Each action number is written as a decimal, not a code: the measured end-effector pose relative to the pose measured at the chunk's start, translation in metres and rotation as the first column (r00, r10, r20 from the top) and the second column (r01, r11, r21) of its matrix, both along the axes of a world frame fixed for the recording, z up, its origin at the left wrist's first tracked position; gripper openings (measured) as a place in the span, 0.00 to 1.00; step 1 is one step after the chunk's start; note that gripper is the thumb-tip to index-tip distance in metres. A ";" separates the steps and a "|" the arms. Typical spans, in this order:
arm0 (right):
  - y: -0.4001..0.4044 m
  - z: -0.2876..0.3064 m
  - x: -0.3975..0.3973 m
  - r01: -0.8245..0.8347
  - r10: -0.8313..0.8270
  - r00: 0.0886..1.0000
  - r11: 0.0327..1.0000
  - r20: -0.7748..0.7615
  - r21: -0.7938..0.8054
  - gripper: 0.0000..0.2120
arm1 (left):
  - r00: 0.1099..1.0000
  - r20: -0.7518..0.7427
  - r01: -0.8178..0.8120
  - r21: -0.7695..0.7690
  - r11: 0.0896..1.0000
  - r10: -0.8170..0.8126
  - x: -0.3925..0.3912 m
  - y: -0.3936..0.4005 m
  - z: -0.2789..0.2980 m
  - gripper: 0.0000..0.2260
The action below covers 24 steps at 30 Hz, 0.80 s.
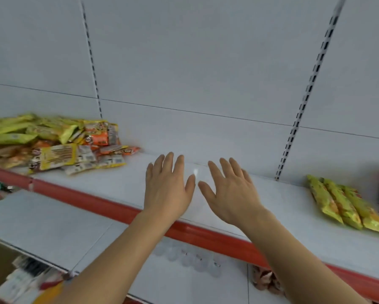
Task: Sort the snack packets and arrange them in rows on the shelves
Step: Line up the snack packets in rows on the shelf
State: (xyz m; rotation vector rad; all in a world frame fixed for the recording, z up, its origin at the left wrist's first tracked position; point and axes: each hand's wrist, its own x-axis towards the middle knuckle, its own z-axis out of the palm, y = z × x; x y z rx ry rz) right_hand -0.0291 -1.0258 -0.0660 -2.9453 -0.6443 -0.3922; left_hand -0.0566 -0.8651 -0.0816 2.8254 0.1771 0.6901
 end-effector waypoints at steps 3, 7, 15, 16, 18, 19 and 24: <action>0.065 -0.005 -0.014 -0.075 0.075 0.997 0.997 -0.009 0.009 0.33 | 0.998 -0.007 -0.065 0.010 0.998 0.065 -0.023 0.061 -0.003 0.29; 0.143 -0.005 -0.021 -0.169 0.168 0.986 0.986 -0.012 -0.007 0.33 | 0.991 0.019 -0.135 -0.023 0.991 0.136 -0.043 0.135 -0.010 0.28; 0.283 -0.019 0.008 -0.317 0.317 0.948 0.948 0.009 0.008 0.33 | 0.965 0.034 -0.258 -0.060 0.964 0.261 -0.044 0.268 -0.031 0.26; 0.300 -0.020 0.016 -0.335 0.334 0.942 0.942 0.022 0.028 0.32 | 0.962 0.028 -0.271 -0.055 0.961 0.273 -0.039 0.284 -0.033 0.26; 0.334 -0.021 0.033 -0.365 0.363 0.931 0.930 0.037 0.048 0.32 | 0.955 0.001 -0.295 -0.056 0.954 0.296 -0.029 0.314 -0.032 0.26; 0.351 -0.020 0.041 -0.373 0.372 0.928 0.926 0.033 0.054 0.32 | 0.953 -0.011 -0.302 -0.049 0.952 0.302 -0.022 0.329 -0.031 0.26; 0.420 -0.010 0.080 -0.401 0.400 0.916 0.913 0.029 0.072 0.31 | 0.949 0.027 -0.315 -0.018 0.949 0.316 0.011 0.395 -0.016 0.25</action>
